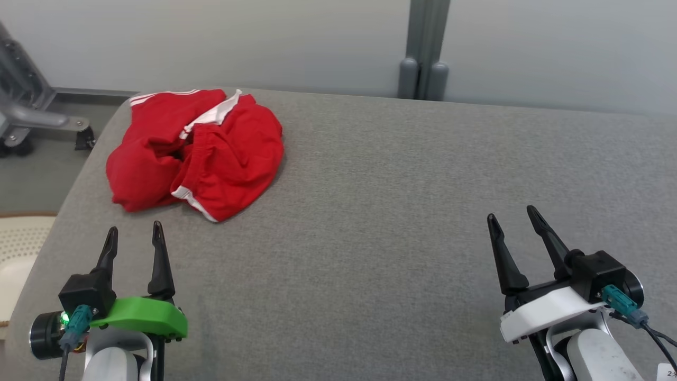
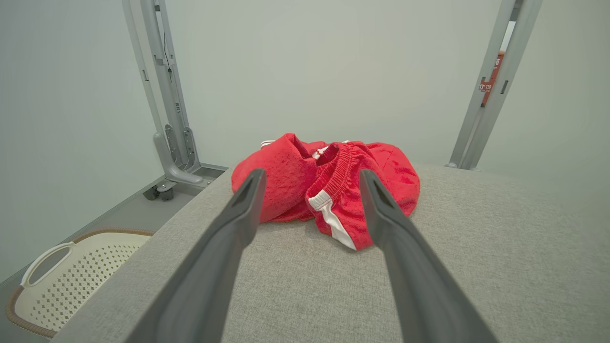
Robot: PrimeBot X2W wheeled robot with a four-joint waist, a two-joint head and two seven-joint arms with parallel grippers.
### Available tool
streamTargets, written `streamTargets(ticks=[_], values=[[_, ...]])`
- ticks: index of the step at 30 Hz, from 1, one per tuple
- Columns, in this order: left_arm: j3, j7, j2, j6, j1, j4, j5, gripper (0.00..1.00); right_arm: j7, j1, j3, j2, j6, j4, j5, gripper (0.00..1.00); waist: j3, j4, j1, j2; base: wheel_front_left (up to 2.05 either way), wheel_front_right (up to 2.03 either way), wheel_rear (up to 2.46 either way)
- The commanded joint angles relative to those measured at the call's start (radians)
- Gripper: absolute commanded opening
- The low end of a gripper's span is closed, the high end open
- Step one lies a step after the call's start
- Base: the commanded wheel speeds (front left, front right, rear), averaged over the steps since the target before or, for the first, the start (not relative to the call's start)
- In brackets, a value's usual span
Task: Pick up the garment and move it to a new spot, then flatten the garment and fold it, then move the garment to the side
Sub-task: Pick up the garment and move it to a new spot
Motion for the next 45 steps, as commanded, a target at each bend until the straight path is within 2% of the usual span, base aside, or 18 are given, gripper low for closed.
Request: streamTargets(ticks=[1,6,11,19,24,28,33,39,43,44,45], values=[[0.006,0.0,0.0,0.001,-0.002,-0.004,0.004,1.0,-0.003,-0.011,0.002,-0.006,0.001,-0.004,0.008,1.0,0.019,0.089,0.0,0.0,0.0,0.0,0.0],[0.028,0.0,-0.008,0.005,0.014,-0.012,0.001,1.0,-0.003,-0.024,0.009,-0.013,0.0,-0.012,0.008,1.0,0.028,0.153,0.0,0.0,0.0,0.0,0.0],[0.041,0.0,-0.015,0.003,0.017,-0.024,-0.002,1.0,-0.003,-0.032,0.012,-0.018,0.0,-0.018,0.009,1.0,0.035,0.184,0.0,0.0,0.0,0.0,0.0],[0.045,0.0,-0.022,-0.002,-0.021,-0.034,-0.004,1.0,0.004,-0.057,0.019,-0.04,0.0,-0.034,0.009,1.0,0.091,0.183,0.0,0.0,0.0,0.0,0.0],[0.002,0.0,-0.027,-0.01,-0.123,-0.006,-0.012,1.0,0.035,-0.108,0.017,-0.079,0.0,-0.09,-0.001,1.0,0.209,0.158,0.0,0.0,0.0,0.0,0.0],[-0.066,0.0,-0.028,-0.021,-0.268,0.109,-0.039,1.0,0.069,-0.157,0.005,-0.118,0.0,-0.152,-0.004,1.0,0.324,0.132,0.0,0.0,0.0,0.0,0.0],[-0.146,0.028,-0.026,-0.038,-0.485,0.349,-0.099,1.0,0.107,-0.197,-0.012,-0.154,0.0,-0.218,-0.011,1.0,0.441,0.103,0.0,0.0,0.0,0.0,0.0],[-0.175,0.091,-0.007,-0.05,-0.672,0.599,-0.158,1.0,0.126,-0.208,-0.026,-0.175,0.0,-0.253,-0.004,1.0,0.507,0.076,0.0,0.0,0.0,0.0,0.0],[-0.194,0.11,0.005,-0.052,-0.738,0.699,-0.199,1.0,0.128,-0.198,-0.028,-0.181,0.0,-0.267,0.0,1.0,0.519,0.067,0.0,0.0,0.0,0.0,0.0],[-0.205,0.109,0.008,-0.053,-0.744,0.713,-0.204,0.95,0.127,-0.195,-0.03,-0.183,0.0,-0.268,0.001,1.0,0.518,0.066,0.0,0.0,0.0,0.0,0.0],[-0.219,0.101,0.011,-0.053,-0.749,0.724,-0.217,0.79,0.127,-0.192,-0.032,-0.184,0.0,-0.27,0.002,1.0,0.515,0.066,0.0,0.0,0.0,0.0,0.0]])
